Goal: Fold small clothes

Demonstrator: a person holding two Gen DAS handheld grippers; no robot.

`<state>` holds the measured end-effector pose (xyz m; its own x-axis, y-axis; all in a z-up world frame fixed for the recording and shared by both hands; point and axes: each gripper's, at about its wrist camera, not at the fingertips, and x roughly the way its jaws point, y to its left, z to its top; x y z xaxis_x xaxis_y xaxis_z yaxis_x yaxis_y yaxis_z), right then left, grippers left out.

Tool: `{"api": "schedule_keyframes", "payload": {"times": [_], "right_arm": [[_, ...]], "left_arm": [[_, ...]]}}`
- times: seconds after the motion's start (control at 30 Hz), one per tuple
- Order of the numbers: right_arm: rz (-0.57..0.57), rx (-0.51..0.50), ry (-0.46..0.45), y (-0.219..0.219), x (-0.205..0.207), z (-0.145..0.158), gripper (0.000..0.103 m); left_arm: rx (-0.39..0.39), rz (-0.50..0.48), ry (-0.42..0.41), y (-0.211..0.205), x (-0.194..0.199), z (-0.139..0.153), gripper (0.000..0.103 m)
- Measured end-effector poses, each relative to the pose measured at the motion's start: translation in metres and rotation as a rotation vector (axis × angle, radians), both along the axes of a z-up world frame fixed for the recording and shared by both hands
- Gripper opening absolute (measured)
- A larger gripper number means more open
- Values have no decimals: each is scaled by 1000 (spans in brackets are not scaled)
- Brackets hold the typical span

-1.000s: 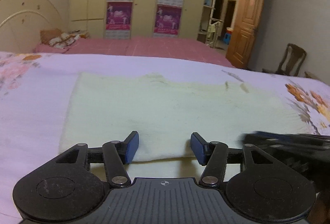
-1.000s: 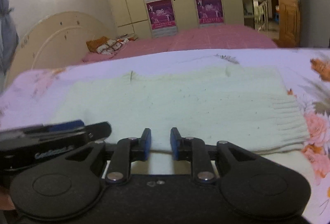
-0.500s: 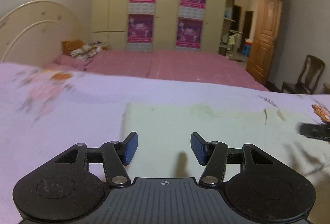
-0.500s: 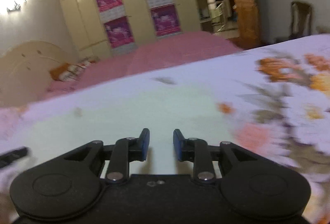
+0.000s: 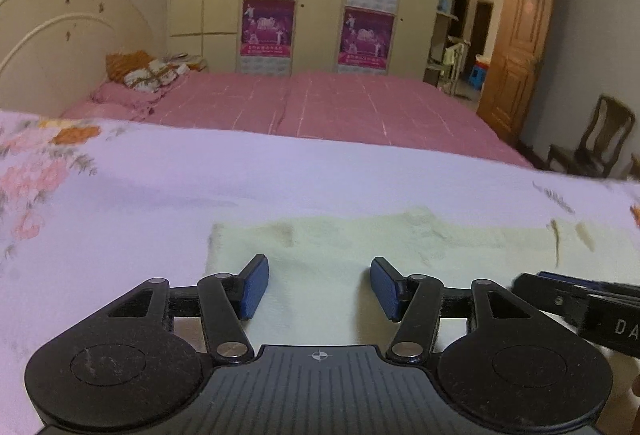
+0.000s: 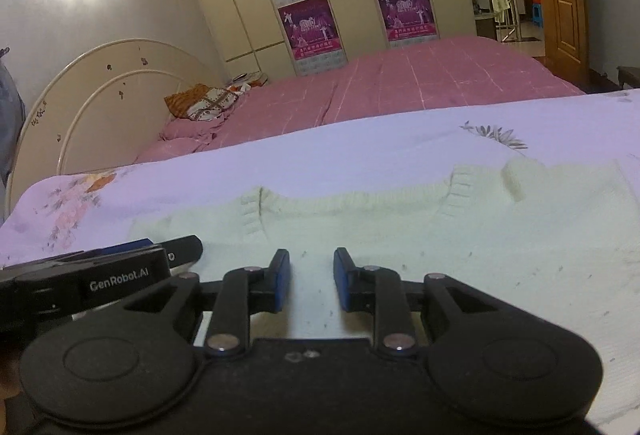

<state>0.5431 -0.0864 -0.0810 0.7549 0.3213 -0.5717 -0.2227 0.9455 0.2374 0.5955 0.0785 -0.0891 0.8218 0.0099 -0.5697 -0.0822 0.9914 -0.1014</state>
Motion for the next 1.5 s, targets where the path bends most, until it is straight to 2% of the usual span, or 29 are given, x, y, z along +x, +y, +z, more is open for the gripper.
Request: {"api": "schedule_keyframes", "payload": {"times": [0.1,0.17,0.23,0.27,0.33,0.4,0.43,0.53,0.63,0.73,0.8,0.83,0.97,1.03,1.23,1.3,1.4,1.5], "right_arm": [[-27,-44,-23,-12,-4,2,20],[-107,-88,-24,-35,-6,0,20],[-189,-80,-24,-67,-12,0,18],[-235,-94,-25,-80,-15,1,18],[-282,-64,-6,-100,-17,2,18],[-276,-67,-16,-98,-21,8,22],[-249,-79,-40,-92,-26,13,28],[-129,-113,-80,-72,-44,17,26],[-100,-172,-57,-77,-55,11,25],[-179,-228,-43,-111,-60,8,24],[-236,-214,-21,-136,-63,8,24],[-250,-213,-8,-142,-63,7,30],[-279,-70,10,-167,-84,18,28],[-289,-63,9,-173,-99,24,28],[-239,-47,56,-206,-178,24,27],[-203,-31,83,-214,-209,26,27],[-167,35,134,-221,-249,31,28],[-154,107,174,-231,-286,32,30]], "left_arm": [[12,9,-12,10,-9,-1,57],[31,18,-16,18,-14,-2,57],[40,75,-4,27,-19,-3,57],[21,97,-10,32,-23,-3,57],[8,111,-31,26,-31,3,57],[39,52,-83,0,-45,13,57],[55,22,-99,-15,-50,15,57],[94,-74,-79,-50,-62,11,57],[104,-76,-33,-46,-72,2,57],[97,-45,-23,-27,-85,5,57],[109,-41,-14,-18,-92,5,57],[114,-39,-12,-17,-95,6,57],[111,-18,-4,-12,-118,14,57],[105,-8,12,-3,-134,11,57],[93,-46,67,9,-227,9,57],[57,-63,91,13,-260,9,57],[29,-81,118,16,-305,13,57],[-37,-92,145,24,-346,16,57]]}}
